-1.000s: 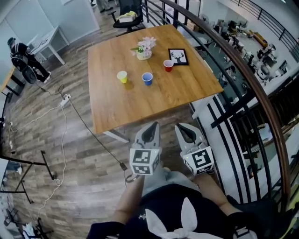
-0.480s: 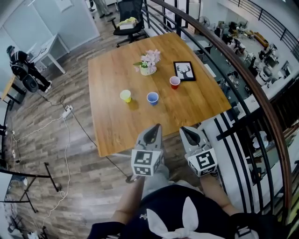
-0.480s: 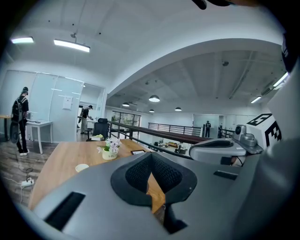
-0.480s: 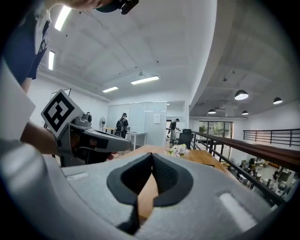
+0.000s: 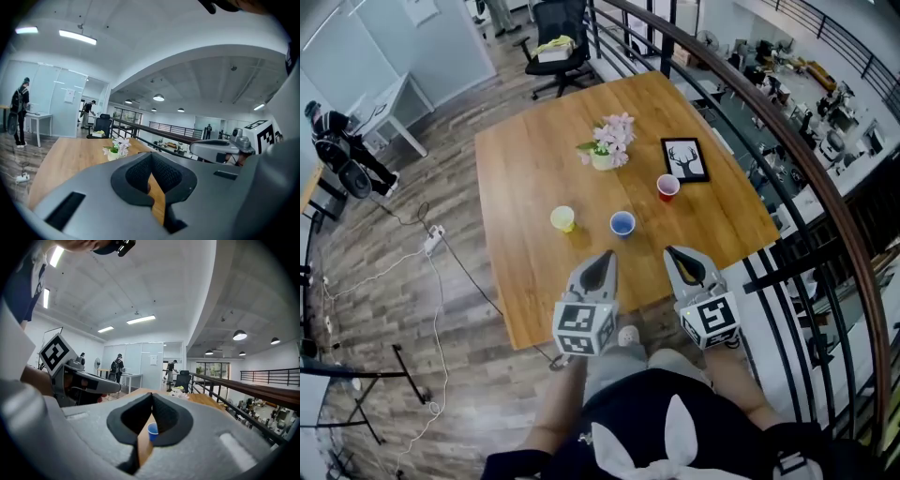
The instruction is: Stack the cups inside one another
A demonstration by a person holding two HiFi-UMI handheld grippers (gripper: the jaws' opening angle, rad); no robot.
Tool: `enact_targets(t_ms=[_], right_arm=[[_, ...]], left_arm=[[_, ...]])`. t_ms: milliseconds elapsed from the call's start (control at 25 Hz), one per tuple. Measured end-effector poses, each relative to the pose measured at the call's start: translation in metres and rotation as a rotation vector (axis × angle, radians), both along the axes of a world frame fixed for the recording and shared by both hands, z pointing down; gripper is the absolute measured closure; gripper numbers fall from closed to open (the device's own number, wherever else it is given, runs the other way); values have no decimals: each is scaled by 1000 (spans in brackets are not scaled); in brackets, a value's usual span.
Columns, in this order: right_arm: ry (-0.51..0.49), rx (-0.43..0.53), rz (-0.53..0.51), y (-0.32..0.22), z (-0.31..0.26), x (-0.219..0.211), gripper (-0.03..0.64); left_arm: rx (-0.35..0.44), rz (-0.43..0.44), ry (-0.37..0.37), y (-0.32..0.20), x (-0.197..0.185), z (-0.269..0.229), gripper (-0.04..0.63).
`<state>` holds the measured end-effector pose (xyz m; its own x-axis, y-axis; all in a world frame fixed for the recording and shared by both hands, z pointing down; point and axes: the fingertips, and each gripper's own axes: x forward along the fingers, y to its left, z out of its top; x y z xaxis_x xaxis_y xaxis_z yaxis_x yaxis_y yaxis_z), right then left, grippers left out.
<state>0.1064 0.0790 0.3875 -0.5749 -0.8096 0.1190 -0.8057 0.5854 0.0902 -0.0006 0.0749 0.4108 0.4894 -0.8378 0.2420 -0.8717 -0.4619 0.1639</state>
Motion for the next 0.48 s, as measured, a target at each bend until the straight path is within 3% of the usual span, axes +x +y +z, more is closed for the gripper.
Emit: enact_targets(t_ms=[80,480], right_arm=[[3,11,9,-11,-2,-5,615],[45,-3,47,-52,7,-6,591]], left_arm=[[1,10,30,-11,-4,-7,584],[-4,49,26,-53,-10,1,584]])
